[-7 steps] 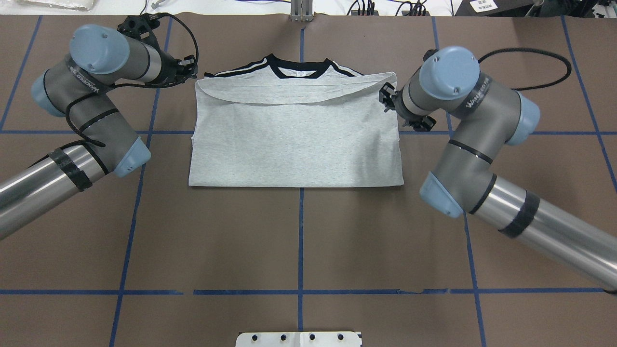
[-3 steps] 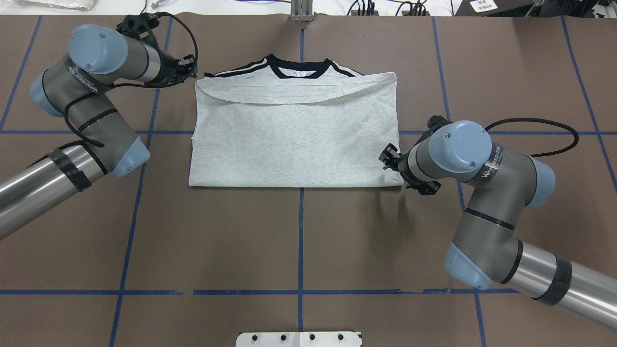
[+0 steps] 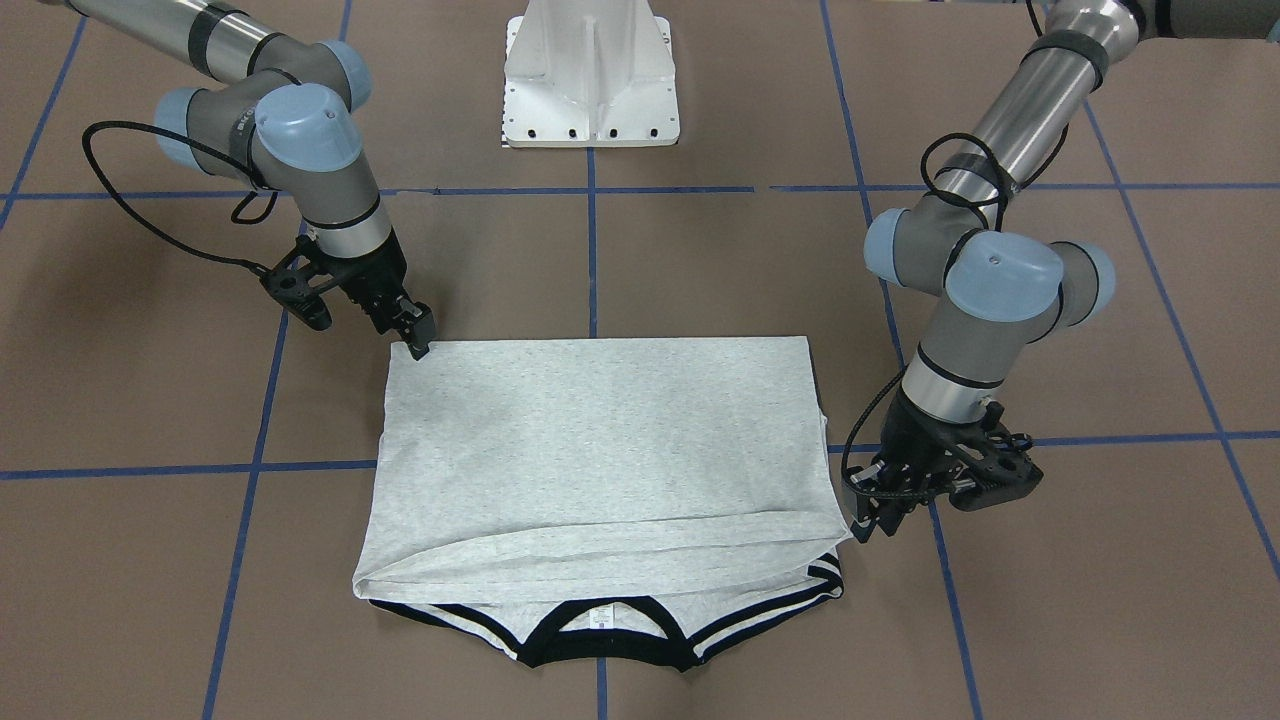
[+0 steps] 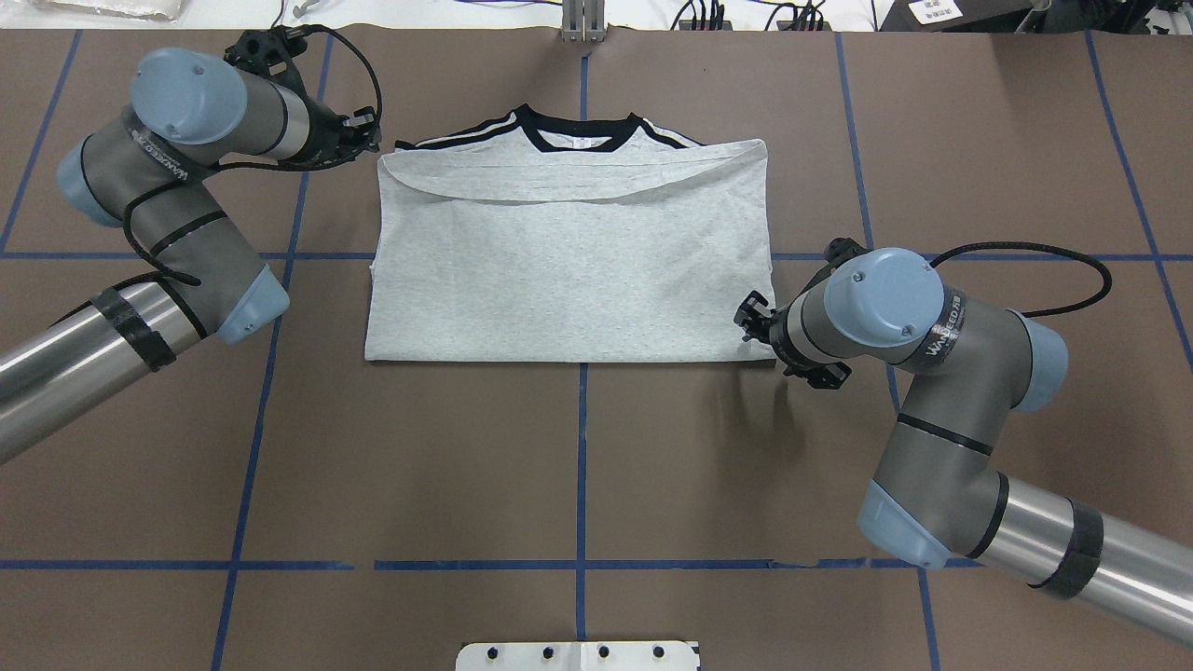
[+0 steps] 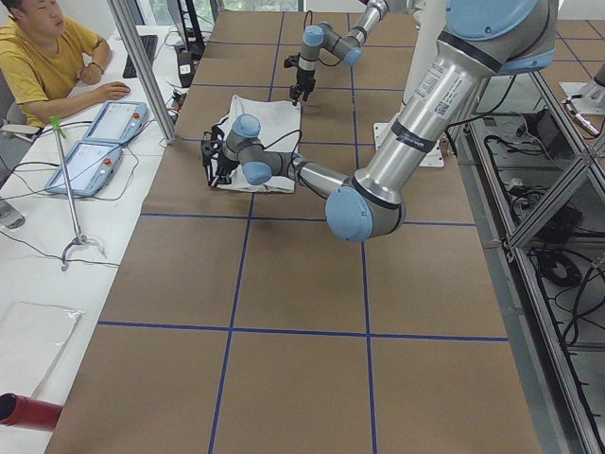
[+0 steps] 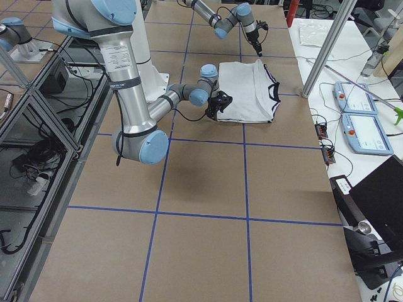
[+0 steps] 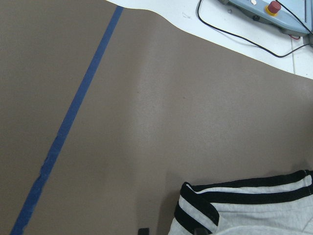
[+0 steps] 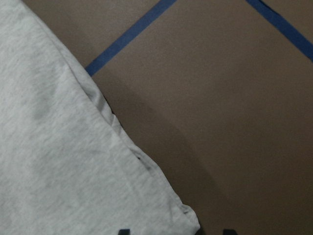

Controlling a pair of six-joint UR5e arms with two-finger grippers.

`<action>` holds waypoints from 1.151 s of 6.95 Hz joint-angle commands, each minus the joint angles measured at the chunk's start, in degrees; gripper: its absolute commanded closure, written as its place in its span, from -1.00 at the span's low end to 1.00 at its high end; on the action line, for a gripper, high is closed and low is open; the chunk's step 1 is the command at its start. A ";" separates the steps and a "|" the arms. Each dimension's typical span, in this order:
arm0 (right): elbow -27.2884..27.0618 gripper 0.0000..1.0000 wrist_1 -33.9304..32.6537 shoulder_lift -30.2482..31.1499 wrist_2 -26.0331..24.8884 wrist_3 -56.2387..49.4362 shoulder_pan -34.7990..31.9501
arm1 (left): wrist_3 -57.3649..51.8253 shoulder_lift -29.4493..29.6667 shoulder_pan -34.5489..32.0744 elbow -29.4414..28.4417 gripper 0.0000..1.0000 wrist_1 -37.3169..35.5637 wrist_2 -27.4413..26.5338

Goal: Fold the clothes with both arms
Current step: 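Move the right gripper back to the folded edge nearest the robot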

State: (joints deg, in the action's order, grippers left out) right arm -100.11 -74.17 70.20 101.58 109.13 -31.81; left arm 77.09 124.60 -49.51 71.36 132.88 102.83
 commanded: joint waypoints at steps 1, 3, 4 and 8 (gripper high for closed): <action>0.27 -0.03 -0.01 -0.33 -0.15 0.37 0.08 | -0.09 -0.23 0.03 0.01 0.15 -0.08 0.00; 0.53 0.40 -0.01 -0.59 -0.24 2.48 0.08 | -0.09 -0.50 -0.06 0.36 0.15 -0.17 -0.09; 0.45 0.99 0.07 -0.50 -0.24 2.49 -0.09 | -0.09 -0.50 -0.06 0.36 0.15 -0.17 -0.09; -4.80 1.00 -0.28 1.94 0.19 2.31 -0.45 | -0.09 -0.59 -0.06 0.62 0.15 -0.25 -0.09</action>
State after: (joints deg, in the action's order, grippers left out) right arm -102.31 -74.22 70.59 101.53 111.48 -32.20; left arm 76.99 124.05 -49.55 71.82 132.66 102.68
